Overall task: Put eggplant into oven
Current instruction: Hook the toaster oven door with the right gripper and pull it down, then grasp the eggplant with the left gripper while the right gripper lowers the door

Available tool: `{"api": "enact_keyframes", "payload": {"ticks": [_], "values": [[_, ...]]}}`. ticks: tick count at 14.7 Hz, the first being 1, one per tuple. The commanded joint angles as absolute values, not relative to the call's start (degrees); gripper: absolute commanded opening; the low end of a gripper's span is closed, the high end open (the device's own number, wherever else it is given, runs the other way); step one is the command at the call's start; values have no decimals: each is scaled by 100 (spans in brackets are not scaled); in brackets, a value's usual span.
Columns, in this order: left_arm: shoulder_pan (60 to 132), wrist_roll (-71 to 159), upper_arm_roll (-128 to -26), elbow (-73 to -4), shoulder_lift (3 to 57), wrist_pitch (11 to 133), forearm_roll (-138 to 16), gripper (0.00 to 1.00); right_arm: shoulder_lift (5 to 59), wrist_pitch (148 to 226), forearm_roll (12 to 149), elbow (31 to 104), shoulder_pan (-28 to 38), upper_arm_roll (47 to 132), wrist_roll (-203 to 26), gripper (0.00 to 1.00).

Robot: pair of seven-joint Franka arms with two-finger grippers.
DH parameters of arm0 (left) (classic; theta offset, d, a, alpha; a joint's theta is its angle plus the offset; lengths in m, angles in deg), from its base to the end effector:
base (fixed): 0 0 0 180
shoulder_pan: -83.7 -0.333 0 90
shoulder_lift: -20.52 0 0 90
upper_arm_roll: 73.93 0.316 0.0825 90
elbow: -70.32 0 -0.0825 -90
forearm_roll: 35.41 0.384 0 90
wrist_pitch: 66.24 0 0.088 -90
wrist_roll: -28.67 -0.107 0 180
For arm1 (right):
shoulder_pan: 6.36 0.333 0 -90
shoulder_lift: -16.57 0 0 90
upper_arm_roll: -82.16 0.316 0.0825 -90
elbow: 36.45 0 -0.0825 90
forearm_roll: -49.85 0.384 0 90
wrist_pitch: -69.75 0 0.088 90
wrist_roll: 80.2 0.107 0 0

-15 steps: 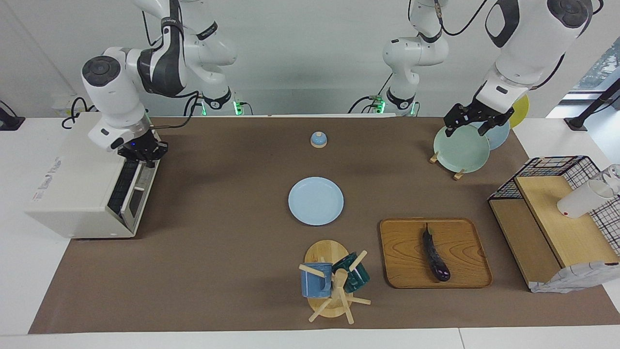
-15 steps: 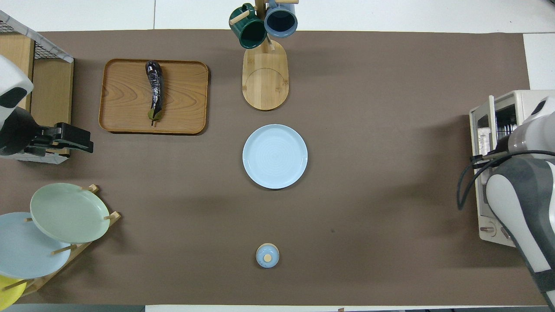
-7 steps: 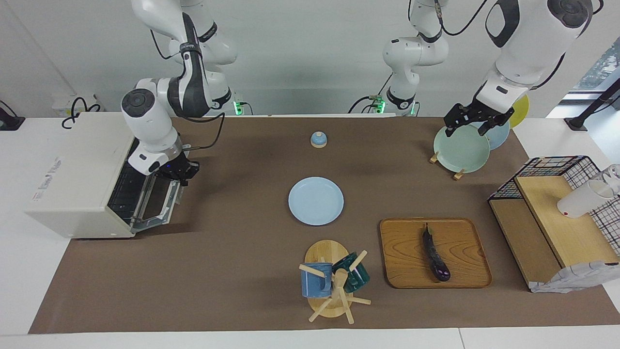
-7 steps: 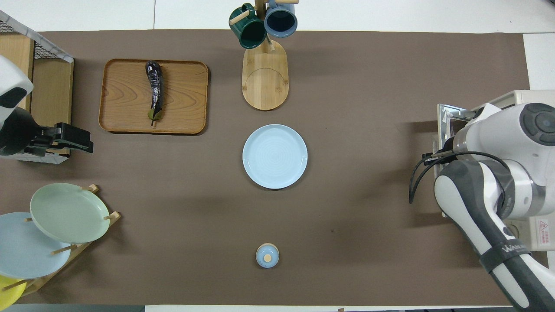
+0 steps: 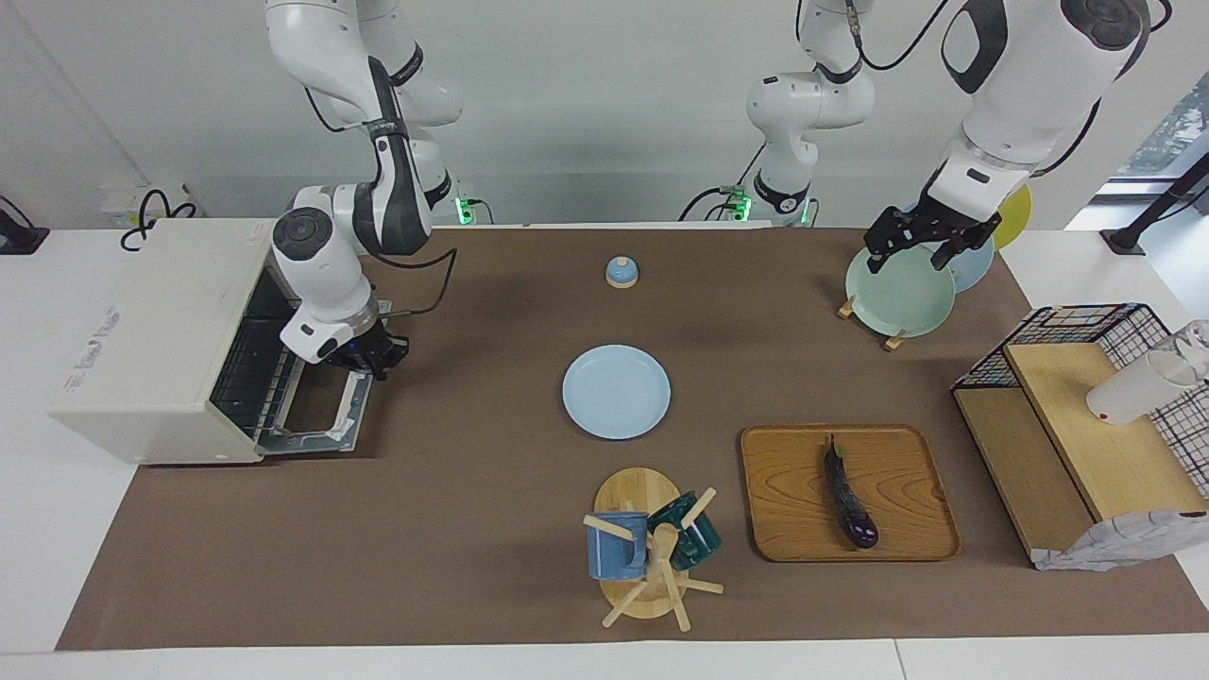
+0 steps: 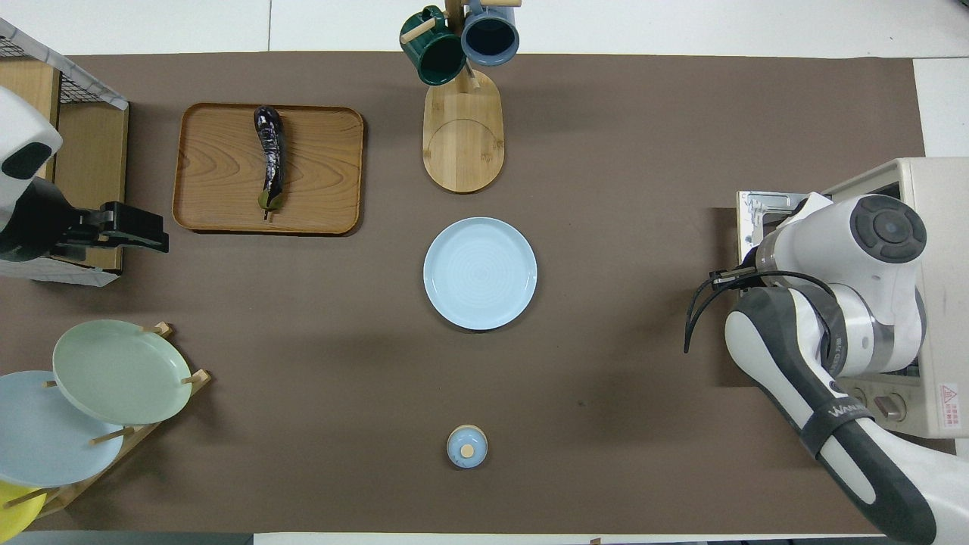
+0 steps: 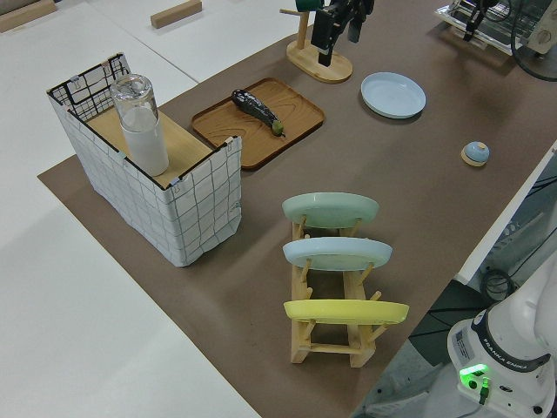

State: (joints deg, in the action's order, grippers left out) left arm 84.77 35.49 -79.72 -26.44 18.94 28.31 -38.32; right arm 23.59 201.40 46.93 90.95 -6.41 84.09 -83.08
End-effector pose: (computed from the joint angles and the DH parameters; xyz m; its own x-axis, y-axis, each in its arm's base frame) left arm 0.5459 -0.0715 0.5907 0.9999 0.0033 -0.0168 0.0041 -0.9989 0.0461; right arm 0.5350 0.0164 0.3156 0.9919 0.1166 -0.0503 0.1181 -0.9926 0.0298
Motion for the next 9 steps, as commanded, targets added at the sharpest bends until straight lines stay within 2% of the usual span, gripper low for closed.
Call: {"api": "enact_keyframes", "payload": {"ticks": [1, 5, 9], "values": [[8493, 3631, -7990, -2619, 2437, 3428, -3919, 100, 2395, 20211, 4616, 9082, -645, 8339, -8074, 0], [8493, 3605, -8008, -2154, 3807, 4465, -3928, 100, 2378, 19800, 5175, 8898, -636, 8365, -8046, 0], [8571, 3342, -8008, -1654, 4870, 5064, -3893, 100, 2334, 19368, 5363, 8555, -601, 8496, -8029, 0]]}}
